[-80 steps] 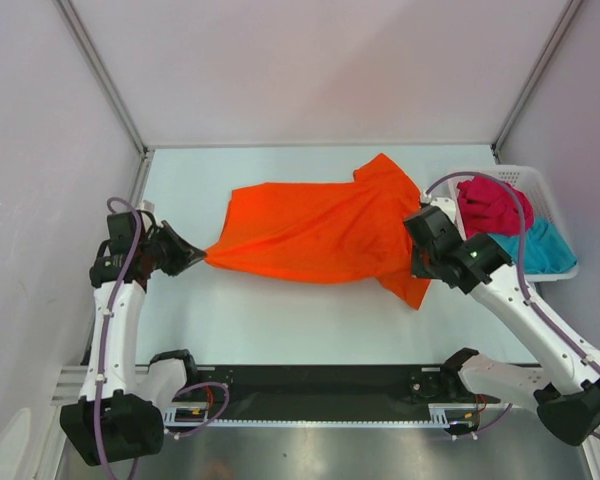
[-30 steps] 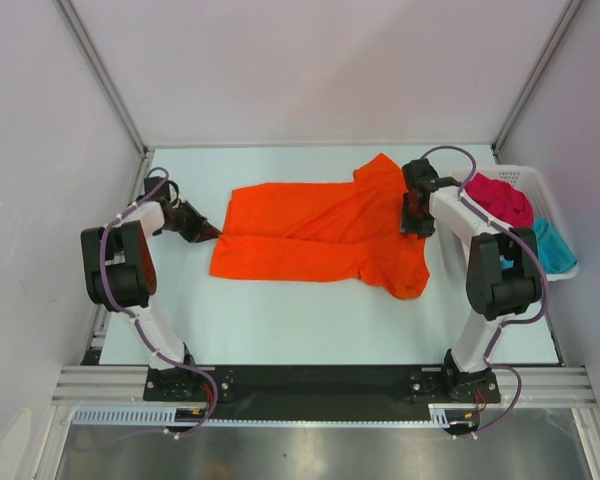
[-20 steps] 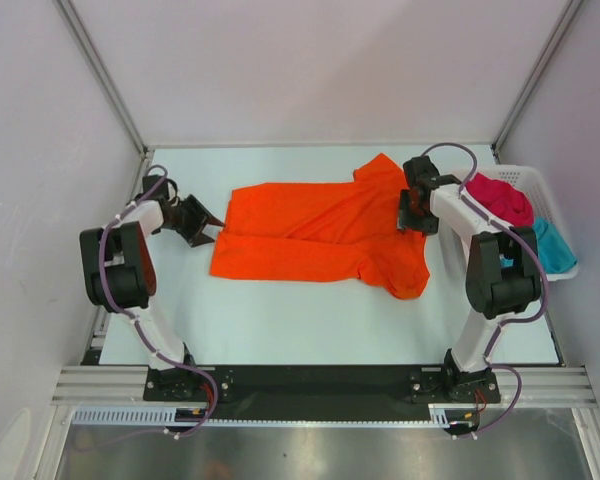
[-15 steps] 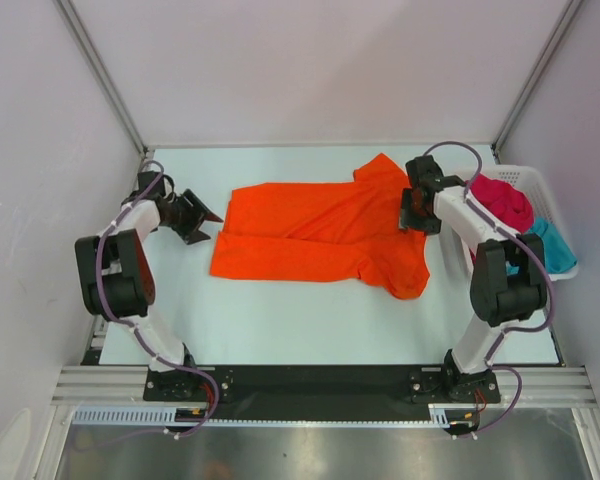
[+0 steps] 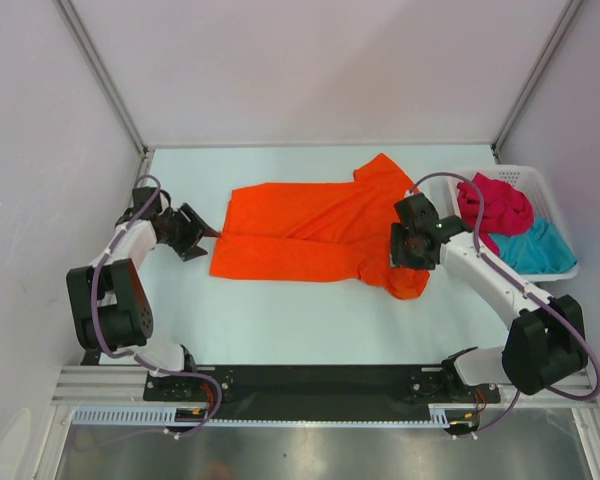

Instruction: Fold and stack the t-shirts

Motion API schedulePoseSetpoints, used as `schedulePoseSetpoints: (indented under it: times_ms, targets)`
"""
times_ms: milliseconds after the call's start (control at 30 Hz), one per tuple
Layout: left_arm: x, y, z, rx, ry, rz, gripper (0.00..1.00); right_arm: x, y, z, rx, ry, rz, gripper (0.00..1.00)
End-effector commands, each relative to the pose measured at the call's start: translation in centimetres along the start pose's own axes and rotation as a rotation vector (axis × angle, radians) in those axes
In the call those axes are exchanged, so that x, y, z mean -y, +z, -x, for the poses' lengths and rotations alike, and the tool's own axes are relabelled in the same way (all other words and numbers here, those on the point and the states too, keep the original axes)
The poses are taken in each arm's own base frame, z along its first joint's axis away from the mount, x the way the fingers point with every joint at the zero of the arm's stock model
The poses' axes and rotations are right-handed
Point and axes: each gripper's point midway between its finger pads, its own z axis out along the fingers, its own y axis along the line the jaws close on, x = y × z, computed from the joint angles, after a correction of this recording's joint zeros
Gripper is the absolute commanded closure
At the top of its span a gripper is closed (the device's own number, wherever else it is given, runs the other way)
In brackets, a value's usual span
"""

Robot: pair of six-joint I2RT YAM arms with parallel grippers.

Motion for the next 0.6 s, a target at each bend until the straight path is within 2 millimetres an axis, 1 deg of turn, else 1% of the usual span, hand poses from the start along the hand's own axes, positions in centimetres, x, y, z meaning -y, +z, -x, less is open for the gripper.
schedulePoseSetpoints:
  times_ms: [0, 100, 267, 400, 567]
  targets:
    - [0.7, -1.3, 0.1, 0.043, 0.051, -0.04, 0.35, -0.1, -0.6, -2.0, -0.016, 0.033, 0.002, 0.42]
    - [0.4, -1.1, -0.5, 0.033, 0.046, -0.043, 0.35, -0.2, -0.6, -3.0, -0.031, 0.033, 0.002, 0.43]
    - [0.3, -0.5, -1.4, 0.009, 0.052, -0.06, 0.35, -0.3, -0.3, -3.7, -0.038, 0.034, -0.006, 0.43]
    - [0.6, 0.1, -2.3, -0.025, 0.061, -0.087, 0.36, -0.5, 0.7, -4.2, -0.06, 0.027, -0.01, 0.43]
    - [0.7, 0.3, -2.4, -0.031, 0.066, -0.094, 0.38, -0.7, 1.8, -4.6, -0.071, 0.018, -0.023, 0.43]
